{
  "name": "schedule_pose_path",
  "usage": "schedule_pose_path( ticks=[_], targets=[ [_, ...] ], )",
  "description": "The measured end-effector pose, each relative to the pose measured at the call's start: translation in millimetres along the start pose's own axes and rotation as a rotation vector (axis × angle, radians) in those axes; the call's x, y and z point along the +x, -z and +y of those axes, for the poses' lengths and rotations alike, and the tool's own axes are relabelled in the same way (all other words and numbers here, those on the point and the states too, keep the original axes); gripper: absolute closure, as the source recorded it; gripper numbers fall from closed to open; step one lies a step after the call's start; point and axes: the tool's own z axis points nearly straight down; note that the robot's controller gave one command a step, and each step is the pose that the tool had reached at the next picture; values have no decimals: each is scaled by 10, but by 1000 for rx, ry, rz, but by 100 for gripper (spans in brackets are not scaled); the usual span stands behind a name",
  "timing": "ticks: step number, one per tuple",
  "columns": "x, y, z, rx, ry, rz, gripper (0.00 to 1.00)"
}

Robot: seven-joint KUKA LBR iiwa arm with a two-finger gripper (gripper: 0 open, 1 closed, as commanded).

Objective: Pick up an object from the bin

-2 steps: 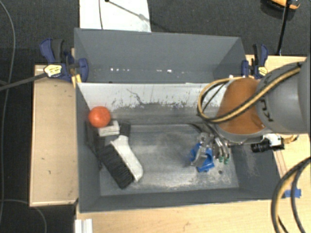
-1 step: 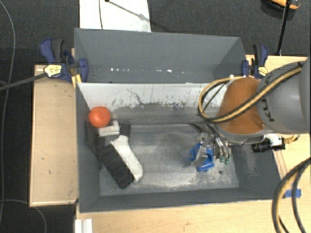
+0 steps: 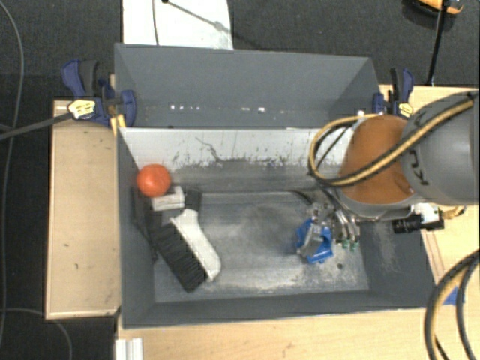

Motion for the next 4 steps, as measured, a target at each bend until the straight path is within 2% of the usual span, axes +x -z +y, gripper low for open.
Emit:
schedule_pose_path(
  ticks=[4],
  targets=[
    [-4,700,1,0,2,1,100]
  ],
)
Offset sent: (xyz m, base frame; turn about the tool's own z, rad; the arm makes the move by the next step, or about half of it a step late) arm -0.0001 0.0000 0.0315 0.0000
